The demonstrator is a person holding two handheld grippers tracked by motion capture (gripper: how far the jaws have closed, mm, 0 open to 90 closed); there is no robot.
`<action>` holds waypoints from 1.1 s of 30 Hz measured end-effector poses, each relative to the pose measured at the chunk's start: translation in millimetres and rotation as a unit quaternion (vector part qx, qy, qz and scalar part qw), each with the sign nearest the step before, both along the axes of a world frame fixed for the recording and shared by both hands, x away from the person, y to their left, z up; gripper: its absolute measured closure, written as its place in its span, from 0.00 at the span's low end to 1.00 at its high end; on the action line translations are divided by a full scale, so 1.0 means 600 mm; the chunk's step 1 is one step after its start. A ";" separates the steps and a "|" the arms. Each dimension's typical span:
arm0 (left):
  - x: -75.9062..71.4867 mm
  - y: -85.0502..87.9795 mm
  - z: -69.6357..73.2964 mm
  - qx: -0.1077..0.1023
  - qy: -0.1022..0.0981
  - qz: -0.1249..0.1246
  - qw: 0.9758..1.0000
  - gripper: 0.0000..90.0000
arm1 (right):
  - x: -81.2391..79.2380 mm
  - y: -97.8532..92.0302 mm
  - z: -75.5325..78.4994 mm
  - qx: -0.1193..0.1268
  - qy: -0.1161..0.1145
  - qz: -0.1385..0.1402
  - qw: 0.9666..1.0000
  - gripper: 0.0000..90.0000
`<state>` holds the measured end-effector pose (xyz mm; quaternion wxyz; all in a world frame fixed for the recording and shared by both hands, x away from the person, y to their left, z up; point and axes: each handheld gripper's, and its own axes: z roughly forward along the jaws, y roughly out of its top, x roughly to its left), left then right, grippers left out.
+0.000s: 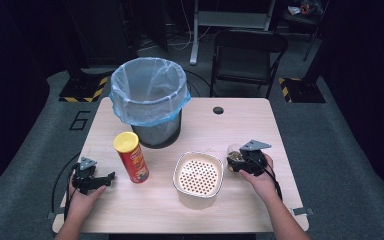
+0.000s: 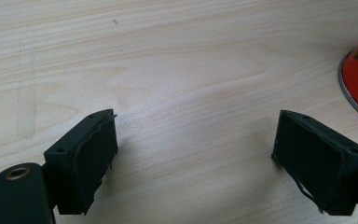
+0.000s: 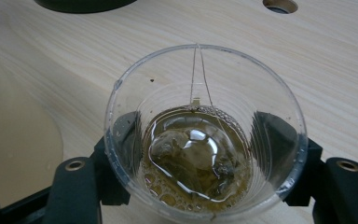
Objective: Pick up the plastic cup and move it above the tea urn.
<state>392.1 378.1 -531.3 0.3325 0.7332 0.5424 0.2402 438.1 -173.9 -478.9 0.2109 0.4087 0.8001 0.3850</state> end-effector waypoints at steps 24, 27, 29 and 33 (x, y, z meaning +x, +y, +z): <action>0.000 0.000 0.000 0.000 0.000 0.000 1.000 0.15 | 0.005 0.004 0.038 -0.002 -0.016 0.032 0.999 0.42; 0.000 0.000 0.000 0.000 -0.001 0.000 1.000 0.15 | 0.009 0.006 0.059 0.004 -0.022 0.039 0.999 0.42; 0.000 0.000 0.000 0.000 0.000 0.000 1.000 0.15 | 0.013 0.010 0.081 0.008 -0.031 0.047 0.998 0.42; 0.000 0.000 0.000 0.000 -0.001 0.000 1.000 0.15 | 0.018 0.014 0.107 0.005 -0.038 0.060 0.997 0.43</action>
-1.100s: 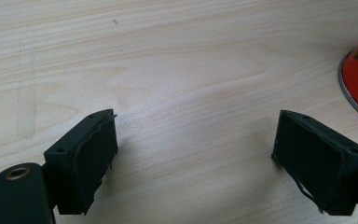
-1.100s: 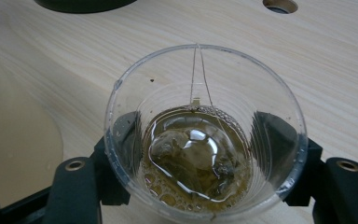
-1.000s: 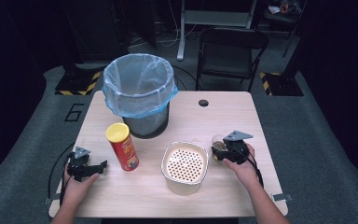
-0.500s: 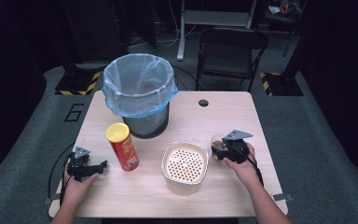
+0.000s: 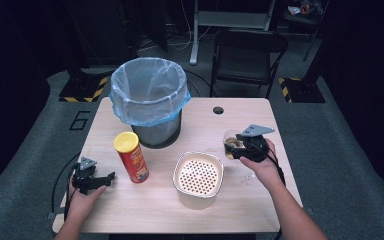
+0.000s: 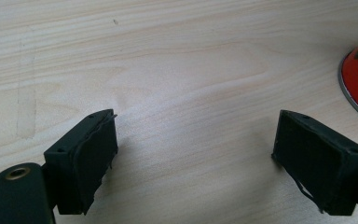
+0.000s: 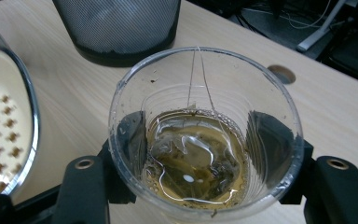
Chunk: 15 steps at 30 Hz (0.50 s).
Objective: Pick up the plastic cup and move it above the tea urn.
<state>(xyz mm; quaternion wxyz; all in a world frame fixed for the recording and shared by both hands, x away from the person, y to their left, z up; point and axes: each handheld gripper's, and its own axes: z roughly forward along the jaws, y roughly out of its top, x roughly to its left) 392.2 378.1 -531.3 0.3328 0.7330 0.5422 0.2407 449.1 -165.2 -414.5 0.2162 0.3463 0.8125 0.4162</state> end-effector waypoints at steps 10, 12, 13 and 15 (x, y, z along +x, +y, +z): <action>0.000 0.000 0.000 0.000 0.001 0.000 1.000 0.15 | 0.018 0.021 0.080 0.009 -0.021 0.023 0.999 0.43; 0.000 0.000 0.000 0.000 0.001 0.000 1.000 0.15 | 0.021 0.025 0.091 0.010 -0.025 0.026 0.999 0.43; 0.000 0.000 0.000 0.000 0.001 0.000 1.000 0.15 | 0.022 0.029 0.097 0.012 -0.027 0.029 0.999 0.43; 0.000 0.000 0.000 -0.001 0.001 0.000 1.000 0.15 | 0.025 0.033 0.102 0.014 -0.027 0.034 0.999 0.43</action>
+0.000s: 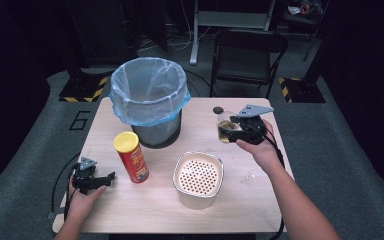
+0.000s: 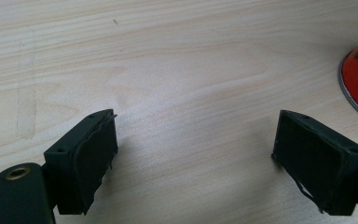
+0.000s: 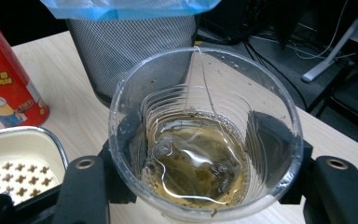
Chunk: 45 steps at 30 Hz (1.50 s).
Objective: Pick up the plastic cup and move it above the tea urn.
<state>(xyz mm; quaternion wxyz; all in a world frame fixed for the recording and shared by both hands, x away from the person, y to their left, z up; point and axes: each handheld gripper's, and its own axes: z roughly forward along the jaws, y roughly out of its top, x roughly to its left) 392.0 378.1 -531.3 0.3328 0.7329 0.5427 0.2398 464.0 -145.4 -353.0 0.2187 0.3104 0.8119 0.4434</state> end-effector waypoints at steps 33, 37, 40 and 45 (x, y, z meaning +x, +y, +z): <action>0.000 0.000 0.000 -0.002 0.002 -0.001 1.000 0.15 | 0.016 0.062 -0.067 -0.062 -0.075 0.123 0.988 0.43; 0.000 0.000 0.001 -0.001 0.002 -0.001 1.000 0.15 | 0.006 0.068 -0.069 -0.080 -0.100 0.131 0.983 0.43; 0.000 0.000 0.001 -0.001 0.003 -0.001 1.000 0.15 | -0.004 0.073 -0.068 -0.098 -0.127 0.129 0.979 0.43; 0.000 0.000 0.000 -0.002 0.002 0.000 1.000 0.15 | -0.025 0.080 -0.065 -0.132 -0.182 0.134 0.965 0.44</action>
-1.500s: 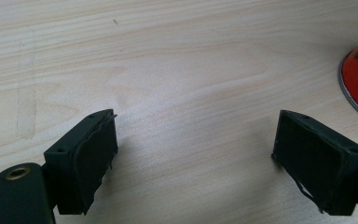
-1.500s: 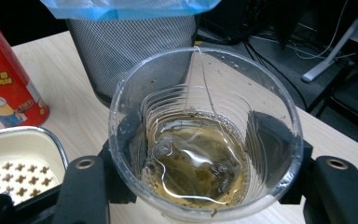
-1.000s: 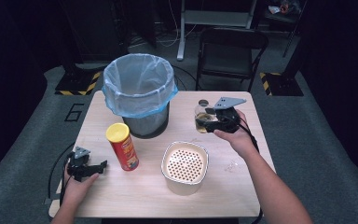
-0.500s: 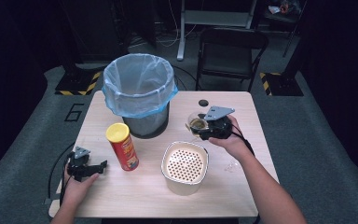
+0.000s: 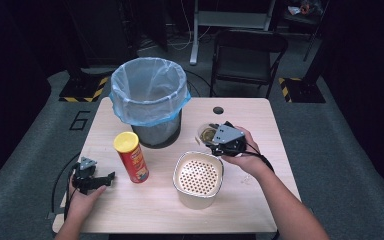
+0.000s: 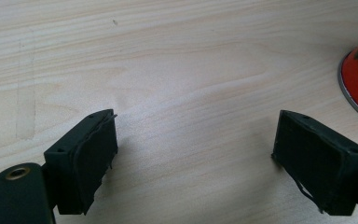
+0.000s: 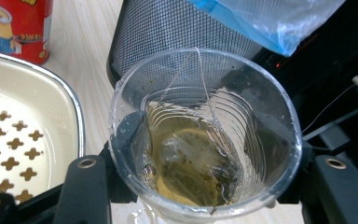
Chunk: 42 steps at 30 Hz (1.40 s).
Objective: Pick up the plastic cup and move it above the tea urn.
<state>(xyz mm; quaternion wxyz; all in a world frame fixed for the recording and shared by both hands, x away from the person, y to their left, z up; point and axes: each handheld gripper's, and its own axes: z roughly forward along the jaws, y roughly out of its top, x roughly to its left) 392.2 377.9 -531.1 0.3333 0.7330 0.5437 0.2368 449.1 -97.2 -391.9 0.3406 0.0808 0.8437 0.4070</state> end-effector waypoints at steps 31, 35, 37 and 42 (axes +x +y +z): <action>0.000 0.001 0.000 0.004 0.000 -0.001 1.000 0.15 | -0.061 0.030 -0.014 -0.135 -0.153 0.036 0.978 0.45; 0.000 0.001 0.000 0.004 -0.002 -0.001 1.000 0.15 | -0.085 0.047 -0.027 -0.209 -0.229 0.035 0.950 0.46; 0.000 0.001 0.001 0.005 0.000 -0.001 1.000 0.15 | -0.095 0.054 -0.033 -0.238 -0.258 0.038 0.936 0.47; 0.000 0.001 0.000 0.004 -0.002 -0.001 1.000 0.15 | -0.115 0.068 -0.042 -0.291 -0.323 0.045 0.899 0.50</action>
